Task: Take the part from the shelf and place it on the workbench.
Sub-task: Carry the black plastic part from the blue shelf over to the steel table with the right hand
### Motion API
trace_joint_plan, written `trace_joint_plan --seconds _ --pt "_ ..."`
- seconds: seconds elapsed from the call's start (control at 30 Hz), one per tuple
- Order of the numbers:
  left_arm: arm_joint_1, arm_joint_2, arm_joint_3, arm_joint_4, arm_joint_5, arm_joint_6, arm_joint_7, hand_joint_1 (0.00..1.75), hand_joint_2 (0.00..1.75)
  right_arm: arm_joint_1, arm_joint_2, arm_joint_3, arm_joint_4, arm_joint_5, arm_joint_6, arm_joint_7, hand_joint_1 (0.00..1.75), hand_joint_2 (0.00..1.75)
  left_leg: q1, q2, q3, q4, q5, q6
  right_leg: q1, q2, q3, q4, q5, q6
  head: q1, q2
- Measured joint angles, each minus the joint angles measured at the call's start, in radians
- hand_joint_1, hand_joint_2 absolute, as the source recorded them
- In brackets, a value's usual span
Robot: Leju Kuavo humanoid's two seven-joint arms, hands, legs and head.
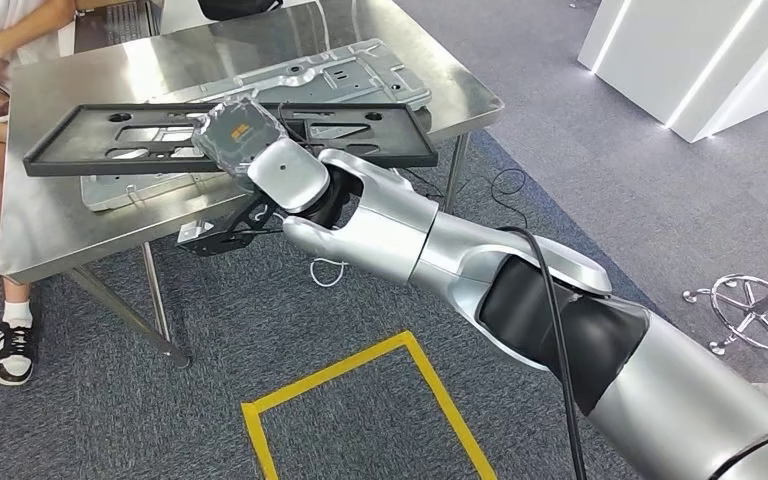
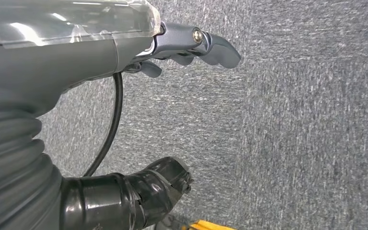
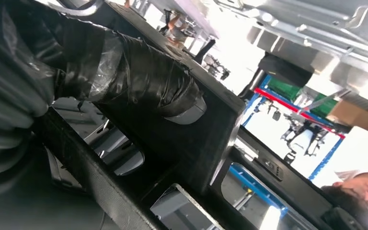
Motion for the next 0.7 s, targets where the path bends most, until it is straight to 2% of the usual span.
trace_joint_plan --seconds 0.03,0.07,0.1,0.13,0.2,0.23,0.37,0.43,0.5,0.53,0.57,0.6,0.67,0.7 --pt "0.001 0.000 0.001 0.000 -0.001 0.000 0.001 0.00 1.75 0.003 0.000 0.001 0.000 0.000 0.000 0.000 1.75 1.75 0.000 0.000 -0.021 0.038 -0.006 -0.002 0.001 0.000 0.001 0.001 -0.003 -0.001 0.000 0.000" --pt "0.001 0.001 0.001 0.000 -0.002 0.000 0.001 0.00 1.75 0.005 0.001 0.001 0.000 0.000 0.000 0.000 1.75 1.75 0.000 0.000 -0.025 0.039 0.006 -0.003 0.002 0.001 0.002 0.004 -0.007 -0.001 0.000 0.000" --pt "0.002 0.001 0.002 0.000 -0.002 0.000 0.001 0.00 1.75 0.007 0.001 0.001 0.000 0.000 0.000 0.000 1.75 1.75 0.000 0.000 -0.009 0.001 0.035 -0.002 0.002 0.002 0.005 0.006 -0.010 0.001 0.000 0.000" --pt "0.002 0.002 0.002 0.000 -0.002 0.000 0.001 0.00 1.75 0.007 0.001 0.001 0.000 0.000 0.000 0.000 1.75 1.75 0.001 0.000 0.022 -0.064 0.071 0.001 0.002 0.003 0.008 0.009 -0.015 0.004 0.000 0.000" --pt "0.002 0.003 0.003 0.000 -0.002 0.000 0.001 0.00 1.75 0.007 0.001 0.001 0.000 0.000 0.000 0.001 1.75 1.75 -0.002 -0.001 0.082 -0.182 0.111 0.008 0.005 0.005 0.012 0.016 -0.024 0.014 0.000 0.000" --pt "0.002 0.004 0.003 0.000 -0.002 0.000 0.001 0.00 1.75 0.007 0.001 0.001 0.000 0.000 0.000 0.001 1.75 1.75 -0.004 -0.001 0.097 -0.212 0.113 0.013 0.007 0.005 0.013 0.017 -0.027 0.019 0.000 0.000" --pt "0.002 0.003 0.004 0.000 -0.002 0.000 0.001 0.00 1.75 0.007 0.001 0.001 0.000 0.000 0.000 0.001 1.75 1.75 -0.002 -0.002 0.114 -0.228 0.105 0.036 0.008 0.004 0.009 0.039 -0.032 0.040 0.000 0.000" --pt "0.002 0.003 0.004 0.000 -0.002 0.000 0.001 0.00 1.75 0.005 0.001 0.001 0.000 0.000 0.000 0.002 1.75 1.75 0.000 -0.002 0.125 -0.232 0.101 0.046 0.005 0.002 -0.032 0.116 -0.068 0.048 0.001 0.000" --pt "0.002 0.003 0.004 0.000 -0.002 0.002 0.001 0.00 1.75 0.007 0.000 0.001 0.000 0.000 0.000 0.001 1.75 1.75 -0.001 -0.002 0.133 -0.232 0.092 0.053 0.003 0.002 -0.108 0.243 -0.114 0.054 0.000 0.000" --pt "0.002 0.003 0.005 0.000 -0.002 0.006 0.001 0.00 1.75 0.011 0.000 0.001 0.000 0.000 0.000 0.001 1.75 1.75 -0.001 -0.002 0.138 -0.232 0.087 0.054 0.003 0.002 -0.141 0.285 -0.121 0.055 0.000 0.000" --pt "0.002 0.002 0.007 0.000 -0.002 0.012 0.002 0.00 1.75 0.014 -0.001 0.001 0.000 -0.001 0.001 0.001 1.75 1.75 -0.002 -0.003 0.146 -0.232 0.081 0.054 0.003 0.001 -0.158 0.297 -0.109 0.053 0.000 0.000" --pt "0.003 0.002 0.009 0.000 -0.002 0.016 0.002 0.00 1.75 0.016 -0.002 0.001 0.000 -0.001 0.001 0.001 1.75 1.75 -0.003 -0.004 0.156 -0.232 0.074 0.053 0.004 0.001 -0.155 0.268 -0.077 0.050 0.000 0.000" --pt "0.004 -0.001 0.012 0.000 -0.003 0.018 0.004 0.00 1.75 0.015 -0.003 0.001 0.000 -0.002 0.001 0.000 1.75 1.75 -0.005 -0.007 0.180 -0.233 0.056 0.048 0.009 0.001 -0.110 0.136 0.014 0.034 0.000 0.000" --pt "0.004 -0.004 0.014 0.001 -0.004 0.016 0.004 0.00 1.75 0.013 -0.004 0.001 0.000 -0.003 0.002 0.000 1.75 1.75 -0.005 -0.007 0.189 -0.235 0.049 0.046 0.015 -0.001 -0.088 0.076 0.044 0.026 -0.001 0.000"
